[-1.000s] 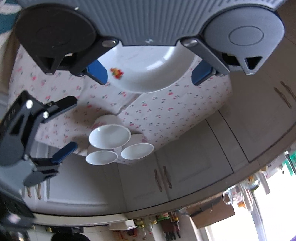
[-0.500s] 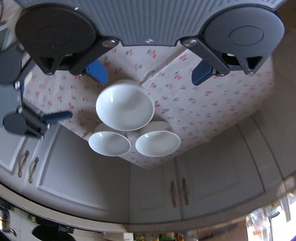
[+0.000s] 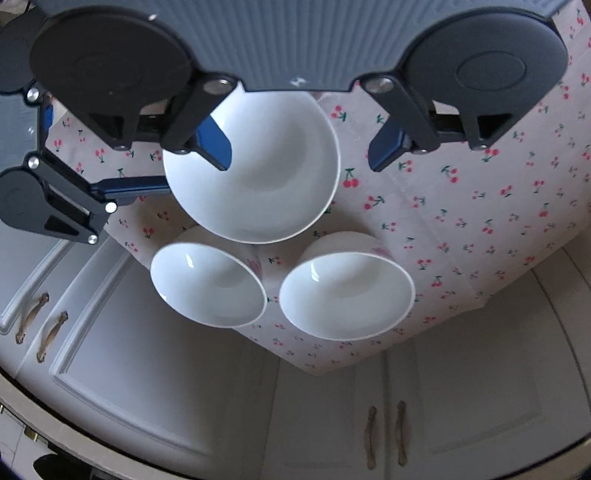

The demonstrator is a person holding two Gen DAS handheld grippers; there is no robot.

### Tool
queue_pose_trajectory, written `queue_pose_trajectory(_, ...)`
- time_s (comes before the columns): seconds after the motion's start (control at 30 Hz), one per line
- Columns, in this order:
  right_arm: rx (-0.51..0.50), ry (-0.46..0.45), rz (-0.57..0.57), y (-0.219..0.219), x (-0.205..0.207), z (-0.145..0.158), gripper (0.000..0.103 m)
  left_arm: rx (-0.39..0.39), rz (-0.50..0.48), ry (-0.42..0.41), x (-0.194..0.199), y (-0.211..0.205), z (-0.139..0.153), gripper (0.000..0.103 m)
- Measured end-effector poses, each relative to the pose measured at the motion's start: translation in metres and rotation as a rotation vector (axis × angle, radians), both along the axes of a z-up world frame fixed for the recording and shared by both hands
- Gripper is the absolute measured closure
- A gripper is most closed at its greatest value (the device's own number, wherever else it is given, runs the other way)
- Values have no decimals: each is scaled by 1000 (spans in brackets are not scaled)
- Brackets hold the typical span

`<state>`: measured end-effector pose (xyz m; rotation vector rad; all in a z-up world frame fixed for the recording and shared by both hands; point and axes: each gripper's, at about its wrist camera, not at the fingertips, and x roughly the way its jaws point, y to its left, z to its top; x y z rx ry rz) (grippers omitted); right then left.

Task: Organize plates and bowls
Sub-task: 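Close the left tool on the rim of a white bowl, then carry the white bowl with the left tool beside the plate stack and release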

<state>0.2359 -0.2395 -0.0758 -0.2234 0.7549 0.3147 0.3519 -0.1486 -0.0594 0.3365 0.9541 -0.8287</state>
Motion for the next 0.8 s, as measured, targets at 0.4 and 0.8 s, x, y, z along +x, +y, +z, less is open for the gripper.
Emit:
queue_pose_trajectory(0.4, 2, -20, 0, -8, 6, 0, 21, -24, -48, 50, 9, -9, -9, 38)
queue_pose_trajectory(0.8, -14, -29, -3, 0, 2, 2, 21, -16, -46, 46, 1, -5, -8, 38)
